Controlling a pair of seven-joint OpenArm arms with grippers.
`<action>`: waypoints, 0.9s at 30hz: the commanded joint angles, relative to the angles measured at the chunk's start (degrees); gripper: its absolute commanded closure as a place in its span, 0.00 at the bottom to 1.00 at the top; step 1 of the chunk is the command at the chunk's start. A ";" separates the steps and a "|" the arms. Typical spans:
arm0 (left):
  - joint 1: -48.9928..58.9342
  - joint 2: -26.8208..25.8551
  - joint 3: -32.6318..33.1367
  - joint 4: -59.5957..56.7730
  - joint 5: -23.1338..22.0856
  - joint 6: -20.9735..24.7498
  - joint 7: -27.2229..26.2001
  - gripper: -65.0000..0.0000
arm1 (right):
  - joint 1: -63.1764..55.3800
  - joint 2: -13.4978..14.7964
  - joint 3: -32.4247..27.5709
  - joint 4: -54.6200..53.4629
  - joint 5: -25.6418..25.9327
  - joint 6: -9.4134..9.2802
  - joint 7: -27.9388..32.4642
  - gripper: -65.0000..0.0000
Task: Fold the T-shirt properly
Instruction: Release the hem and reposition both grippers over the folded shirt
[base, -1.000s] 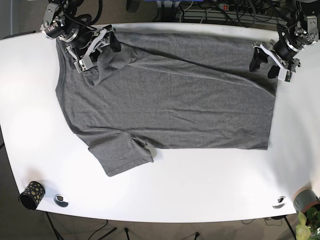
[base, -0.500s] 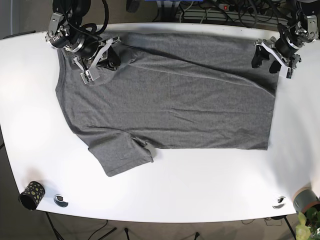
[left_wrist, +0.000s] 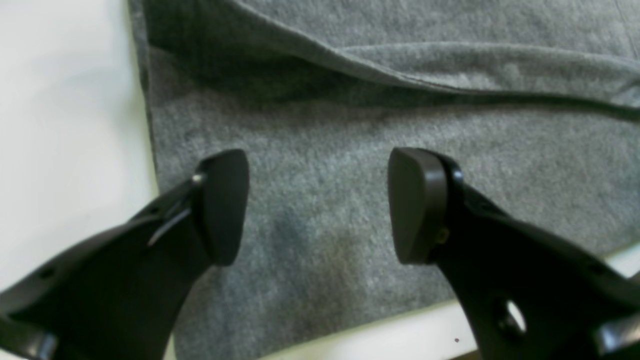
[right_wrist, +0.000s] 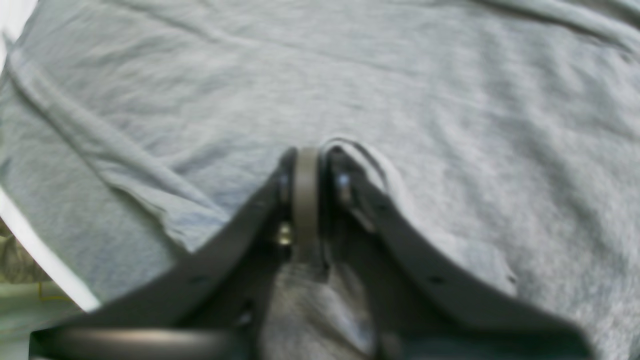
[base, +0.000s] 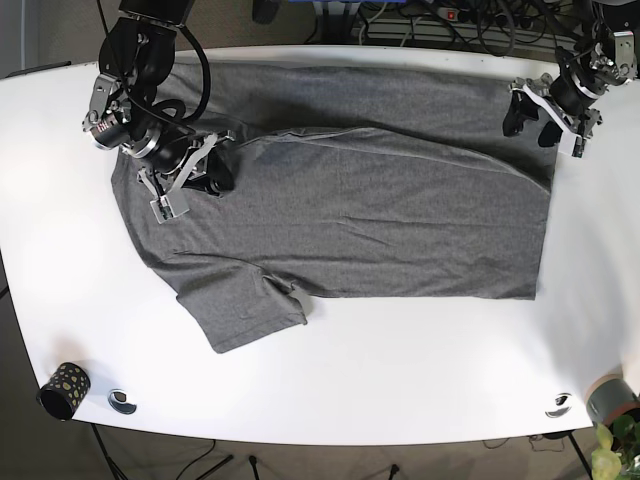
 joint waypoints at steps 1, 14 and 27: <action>0.03 -1.26 -0.48 0.56 -0.63 -0.46 -1.20 0.39 | 1.90 0.61 0.31 -1.08 1.01 0.36 0.79 0.85; 0.03 -0.82 -0.48 0.38 5.00 -0.64 -1.20 0.39 | 11.13 9.23 0.58 -6.97 1.01 0.36 0.88 0.68; -0.85 -0.73 0.31 3.63 0.34 -0.64 -1.20 0.39 | 14.03 16.17 4.36 -14.17 1.10 -0.56 1.23 0.25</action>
